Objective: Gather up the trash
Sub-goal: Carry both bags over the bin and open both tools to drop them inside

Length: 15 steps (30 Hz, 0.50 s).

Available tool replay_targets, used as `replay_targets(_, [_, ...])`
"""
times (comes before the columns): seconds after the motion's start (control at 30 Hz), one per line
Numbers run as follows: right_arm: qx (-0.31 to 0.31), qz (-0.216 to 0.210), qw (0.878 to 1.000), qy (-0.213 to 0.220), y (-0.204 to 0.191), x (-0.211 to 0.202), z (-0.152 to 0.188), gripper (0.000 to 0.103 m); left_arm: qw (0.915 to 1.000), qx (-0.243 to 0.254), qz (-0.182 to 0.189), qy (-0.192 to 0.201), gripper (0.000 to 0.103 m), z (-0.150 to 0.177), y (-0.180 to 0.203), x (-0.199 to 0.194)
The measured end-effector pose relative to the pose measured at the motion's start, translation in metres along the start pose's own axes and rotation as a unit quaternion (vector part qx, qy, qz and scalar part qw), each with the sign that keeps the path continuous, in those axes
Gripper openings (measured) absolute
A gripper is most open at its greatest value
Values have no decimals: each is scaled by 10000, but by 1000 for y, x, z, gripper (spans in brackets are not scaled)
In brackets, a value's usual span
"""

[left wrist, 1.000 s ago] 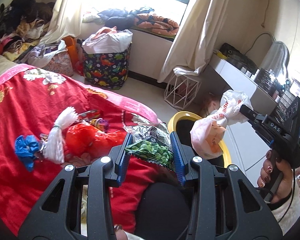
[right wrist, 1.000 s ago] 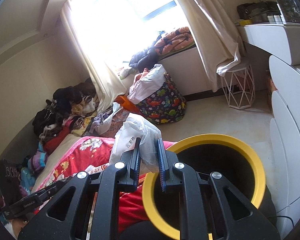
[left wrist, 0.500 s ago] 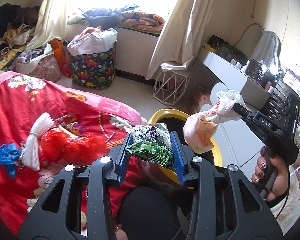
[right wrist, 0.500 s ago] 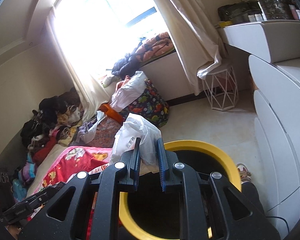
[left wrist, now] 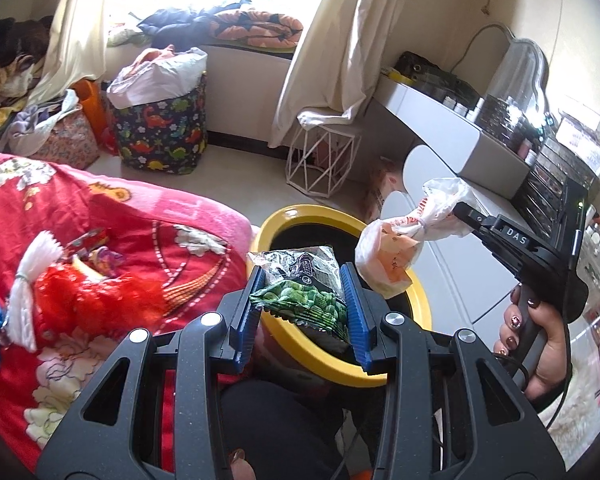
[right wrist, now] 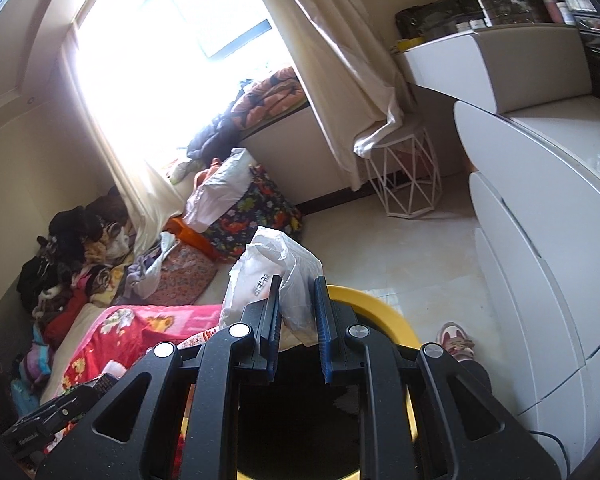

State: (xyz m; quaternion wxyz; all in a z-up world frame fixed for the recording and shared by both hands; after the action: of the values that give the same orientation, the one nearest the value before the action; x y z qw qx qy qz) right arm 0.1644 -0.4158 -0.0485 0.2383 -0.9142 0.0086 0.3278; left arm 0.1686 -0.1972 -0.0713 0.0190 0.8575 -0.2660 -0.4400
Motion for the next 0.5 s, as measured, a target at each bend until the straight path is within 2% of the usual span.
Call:
replay_targets(0.2, [86, 238, 9997, -3, 22, 4, 1, 15, 9996, 276, 92, -68, 31, -4, 22, 17])
replay_targets(0.5, [7, 578, 9983, -118, 41, 17, 9, 15, 9977, 511, 225, -384, 31, 0, 44, 58])
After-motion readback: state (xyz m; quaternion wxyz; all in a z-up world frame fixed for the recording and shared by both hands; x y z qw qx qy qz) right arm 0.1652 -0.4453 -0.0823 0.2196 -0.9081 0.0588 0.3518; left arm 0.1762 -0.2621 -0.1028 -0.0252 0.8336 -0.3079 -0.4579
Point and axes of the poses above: each gripper's, at about its wrist camera, not at the fingertips, and x roughly the way its jaws point, y to its right, z to its underside, the point moved 10 cm from there along x, roughly the way its jaws point, and after that the axes turned 12 degrees about -y, right-handed, at the moved point
